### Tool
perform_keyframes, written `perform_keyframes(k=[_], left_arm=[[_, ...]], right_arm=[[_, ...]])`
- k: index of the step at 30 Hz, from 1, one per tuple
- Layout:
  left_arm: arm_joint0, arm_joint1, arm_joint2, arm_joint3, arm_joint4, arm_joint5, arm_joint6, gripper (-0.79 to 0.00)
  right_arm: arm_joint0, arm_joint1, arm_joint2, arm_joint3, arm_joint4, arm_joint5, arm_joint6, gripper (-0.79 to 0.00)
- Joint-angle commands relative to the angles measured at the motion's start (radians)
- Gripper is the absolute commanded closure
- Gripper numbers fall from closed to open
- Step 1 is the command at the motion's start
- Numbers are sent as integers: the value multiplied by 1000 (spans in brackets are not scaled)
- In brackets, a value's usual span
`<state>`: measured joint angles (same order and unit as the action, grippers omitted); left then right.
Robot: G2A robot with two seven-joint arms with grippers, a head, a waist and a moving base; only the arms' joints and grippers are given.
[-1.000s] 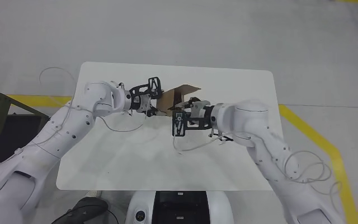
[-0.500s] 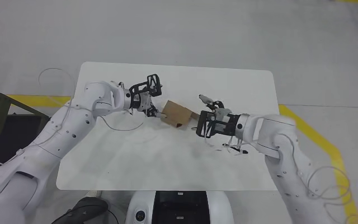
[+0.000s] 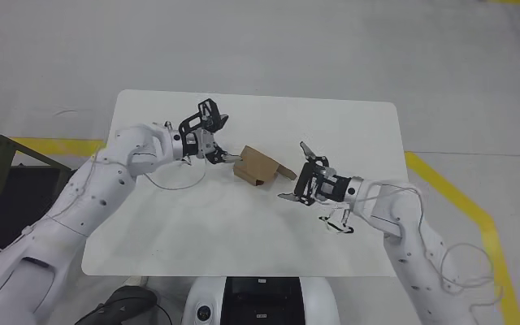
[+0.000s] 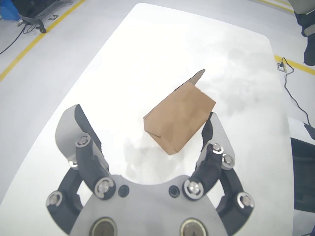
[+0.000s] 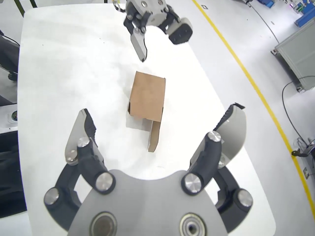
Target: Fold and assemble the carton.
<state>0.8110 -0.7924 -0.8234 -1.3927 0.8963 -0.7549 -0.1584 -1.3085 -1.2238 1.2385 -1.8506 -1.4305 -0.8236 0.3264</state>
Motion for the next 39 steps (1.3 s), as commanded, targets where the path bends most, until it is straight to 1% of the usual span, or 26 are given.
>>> perform_keyframes(k=[1,6,10,11,12,14,15,18,20,25,26,28,29,30,31,35,37,39], left_arm=[[39,14,-38,10,7,-11,21,-785],[130,51,-141,22,34,-27,74,-785],[201,75,-212,0,52,-37,97,-785],[218,80,-228,-8,58,-40,100,-785],[235,85,-244,-19,68,-41,101,-785],[270,94,-272,-46,89,-39,102,-785],[288,98,-285,-61,99,-38,103,-785],[335,109,-324,-101,114,-41,111,-785],[361,115,-350,-119,122,-43,114,-785],[408,127,-413,-150,136,-51,114,-785],[415,129,-424,-156,140,-53,113,-785],[428,132,-444,-166,148,-56,112,-785],[434,133,-453,-171,153,-58,113,-785],[440,134,-463,-176,156,-61,114,-785],[445,136,-474,-181,158,-66,114,-785],[464,139,-506,-202,155,-71,103,-785],[470,139,-514,-215,152,-66,95,-785],[473,138,-517,-220,151,-62,91,-785]], right_arm=[[0,1,-10,39,-9,4,-13,-785],[19,3,-31,164,-17,4,-30,-785],[50,-1,-55,249,-15,31,-82,-785],[57,-2,-58,266,-8,40,-107,-745],[65,-3,-60,286,-8,44,-125,-686],[87,-5,-73,330,-4,40,-151,-613],[101,-6,-80,359,0,38,-161,-600],[148,-13,-102,451,19,38,-195,-610],[175,-17,-118,504,26,35,-221,-582],[231,-27,-158,614,30,30,-268,-431],[240,-29,-166,631,32,27,-274,-391],[256,-33,-180,663,39,19,-292,-354],[263,-35,-187,676,40,16,-299,-219],[269,-37,-194,687,42,12,-307,-25],[275,-38,-199,697,43,8,-315,0],[289,-41,-217,717,42,3,-335,0],[291,-40,-215,697,40,0,-343,0],[286,-33,-203,655,23,1,-326,0]])
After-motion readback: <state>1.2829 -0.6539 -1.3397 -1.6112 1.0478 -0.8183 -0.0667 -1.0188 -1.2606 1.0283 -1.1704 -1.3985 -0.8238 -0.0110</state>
